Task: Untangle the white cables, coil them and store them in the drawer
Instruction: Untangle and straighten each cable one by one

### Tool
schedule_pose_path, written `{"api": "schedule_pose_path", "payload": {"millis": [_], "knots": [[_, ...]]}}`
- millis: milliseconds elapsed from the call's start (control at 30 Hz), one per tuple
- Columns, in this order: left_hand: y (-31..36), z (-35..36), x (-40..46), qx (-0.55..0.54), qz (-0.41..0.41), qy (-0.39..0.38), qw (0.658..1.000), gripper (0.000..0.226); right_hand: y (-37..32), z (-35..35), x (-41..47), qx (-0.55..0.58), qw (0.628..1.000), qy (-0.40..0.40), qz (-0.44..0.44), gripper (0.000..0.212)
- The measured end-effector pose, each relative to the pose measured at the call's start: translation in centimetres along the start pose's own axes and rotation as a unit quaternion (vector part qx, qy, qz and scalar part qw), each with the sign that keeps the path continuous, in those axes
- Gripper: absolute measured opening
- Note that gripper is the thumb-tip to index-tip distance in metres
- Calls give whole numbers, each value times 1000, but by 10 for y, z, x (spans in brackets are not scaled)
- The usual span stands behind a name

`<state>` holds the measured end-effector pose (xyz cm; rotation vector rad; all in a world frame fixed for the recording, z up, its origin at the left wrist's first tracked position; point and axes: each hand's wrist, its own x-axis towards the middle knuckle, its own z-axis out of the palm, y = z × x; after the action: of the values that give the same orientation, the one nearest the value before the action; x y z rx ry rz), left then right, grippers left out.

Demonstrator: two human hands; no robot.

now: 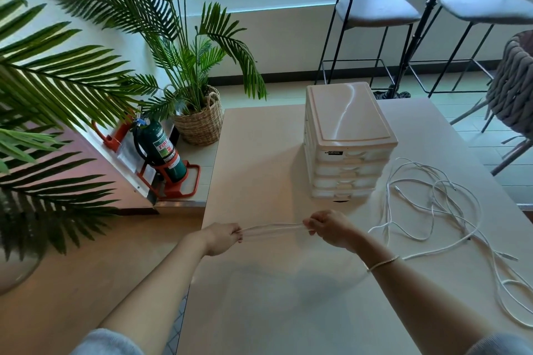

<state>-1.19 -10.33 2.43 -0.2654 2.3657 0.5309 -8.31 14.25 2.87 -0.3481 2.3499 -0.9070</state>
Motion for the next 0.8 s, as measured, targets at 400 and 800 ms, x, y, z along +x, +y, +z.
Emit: {"api": "schedule_pose_path", "payload": {"millis": [400, 800], "knots": [[-10, -7, 1, 262, -120, -2, 958, 40, -4, 16, -1, -28, 999, -33, -6, 37], [62, 9, 17, -7, 142, 83, 986, 23, -9, 12, -3, -53, 998, -33, -30, 34]]}}
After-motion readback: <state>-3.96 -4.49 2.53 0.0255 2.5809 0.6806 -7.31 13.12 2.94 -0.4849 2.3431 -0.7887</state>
